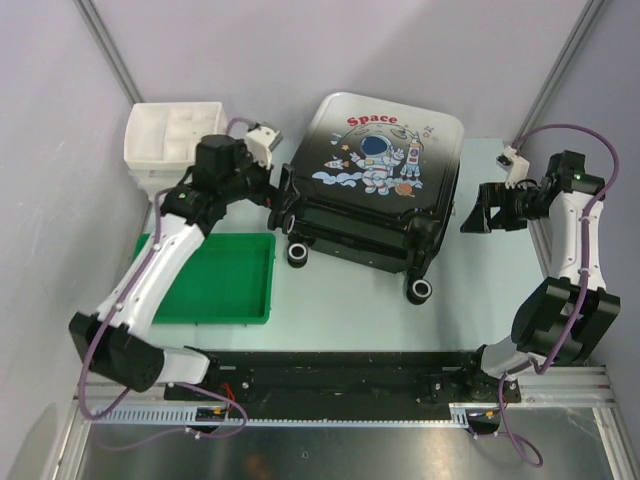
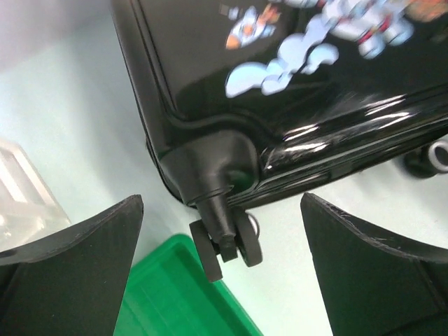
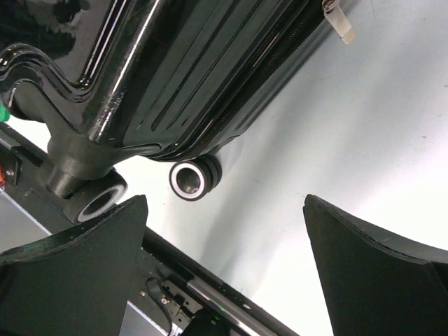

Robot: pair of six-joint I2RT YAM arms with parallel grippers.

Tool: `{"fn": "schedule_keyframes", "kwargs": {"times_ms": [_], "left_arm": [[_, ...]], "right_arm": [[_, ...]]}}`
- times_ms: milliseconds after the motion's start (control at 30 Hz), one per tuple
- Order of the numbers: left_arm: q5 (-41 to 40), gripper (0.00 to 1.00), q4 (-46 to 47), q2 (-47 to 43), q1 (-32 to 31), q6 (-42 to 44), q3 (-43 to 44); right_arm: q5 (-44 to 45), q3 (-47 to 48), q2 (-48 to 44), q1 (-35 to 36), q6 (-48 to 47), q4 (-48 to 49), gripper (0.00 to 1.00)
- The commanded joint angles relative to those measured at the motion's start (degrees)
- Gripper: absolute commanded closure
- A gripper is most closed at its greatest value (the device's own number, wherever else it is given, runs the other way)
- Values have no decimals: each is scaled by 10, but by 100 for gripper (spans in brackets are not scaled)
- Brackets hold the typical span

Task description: Open, take out, and arrange the luggage

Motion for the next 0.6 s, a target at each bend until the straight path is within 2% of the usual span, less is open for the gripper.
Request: {"fn": "schedule_keyframes", "kwargs": {"times_ms": [0,133,267,433,533,567], "left_arm": [[-54,0,-29,49,-20,61,-8],[-67,3,-33,89,-25,79,5],[-61,17,-44,131,-38,102,21],[-47,29,-48,211,-40,137,67],[-6,42,-48,242,-40,164,103],[1,51,-48,250,-40,170,115]], "right_arm": [[11,-12,0,-16,-37,44,1],[10,-19,20,-41,-63,63,0],[18,-20,44,-53,-86,64,0],[15,-20,69,-59,-106,70,0],[2,-20,75,-64,-114,78,0],[-1,-20,76,-66,-120,77,0]]}}
